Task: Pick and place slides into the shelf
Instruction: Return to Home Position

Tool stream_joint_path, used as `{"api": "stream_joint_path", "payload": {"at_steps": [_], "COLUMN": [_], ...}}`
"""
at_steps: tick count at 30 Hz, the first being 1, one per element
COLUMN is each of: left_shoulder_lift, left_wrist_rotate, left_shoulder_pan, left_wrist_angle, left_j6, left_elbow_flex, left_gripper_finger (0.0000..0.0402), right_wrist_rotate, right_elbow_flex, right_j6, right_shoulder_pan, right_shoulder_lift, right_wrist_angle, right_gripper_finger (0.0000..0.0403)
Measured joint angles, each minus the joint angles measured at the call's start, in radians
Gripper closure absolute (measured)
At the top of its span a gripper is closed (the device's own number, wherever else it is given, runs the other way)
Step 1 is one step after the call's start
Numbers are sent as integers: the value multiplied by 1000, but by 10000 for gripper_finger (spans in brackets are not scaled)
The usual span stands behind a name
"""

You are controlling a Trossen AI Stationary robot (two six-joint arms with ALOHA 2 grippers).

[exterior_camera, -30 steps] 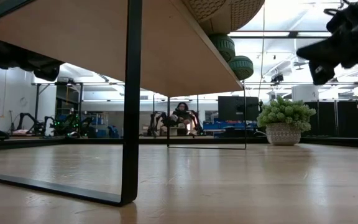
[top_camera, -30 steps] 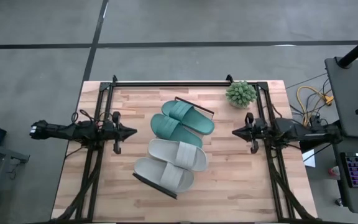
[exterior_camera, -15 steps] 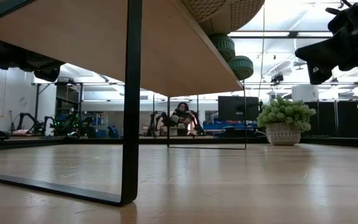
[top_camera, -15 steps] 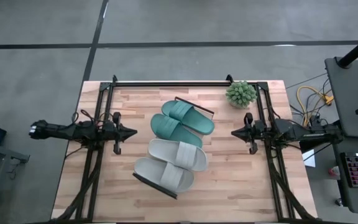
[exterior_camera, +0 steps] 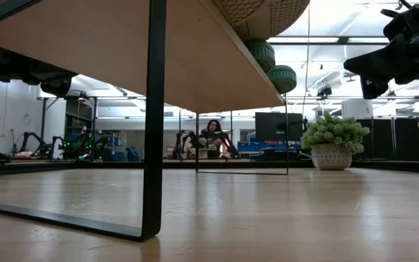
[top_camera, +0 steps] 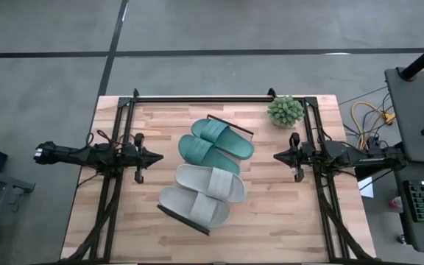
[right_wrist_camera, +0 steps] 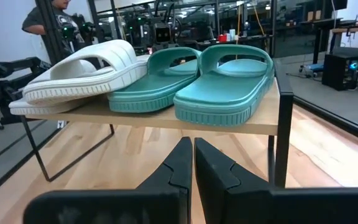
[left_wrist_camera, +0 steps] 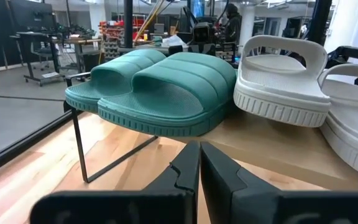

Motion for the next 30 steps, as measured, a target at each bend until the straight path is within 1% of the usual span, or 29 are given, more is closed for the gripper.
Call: {"api": "stream_joint_path", "payload": {"at_steps": [6, 13, 30], "left_shoulder_lift": [3, 5, 5], "left_wrist_rotate": [-1, -2, -3], "left_shoulder_pan": [0, 0, 0], "left_wrist_angle": [3, 5, 7], "left_j6": [0, 0, -1], "left_elbow_flex": [0, 0, 0], "left_gripper_finger": [402, 402, 402], "right_wrist_rotate": [3, 3, 3], "right_elbow_flex": [0, 0, 0], "right_j6": [5, 69, 65], "right_shoulder_pan": [0, 0, 0], "right_shoulder_lift": [0, 0, 0], "right_wrist_angle": [0, 0, 0], "right_gripper_finger": [394, 394, 394]}}
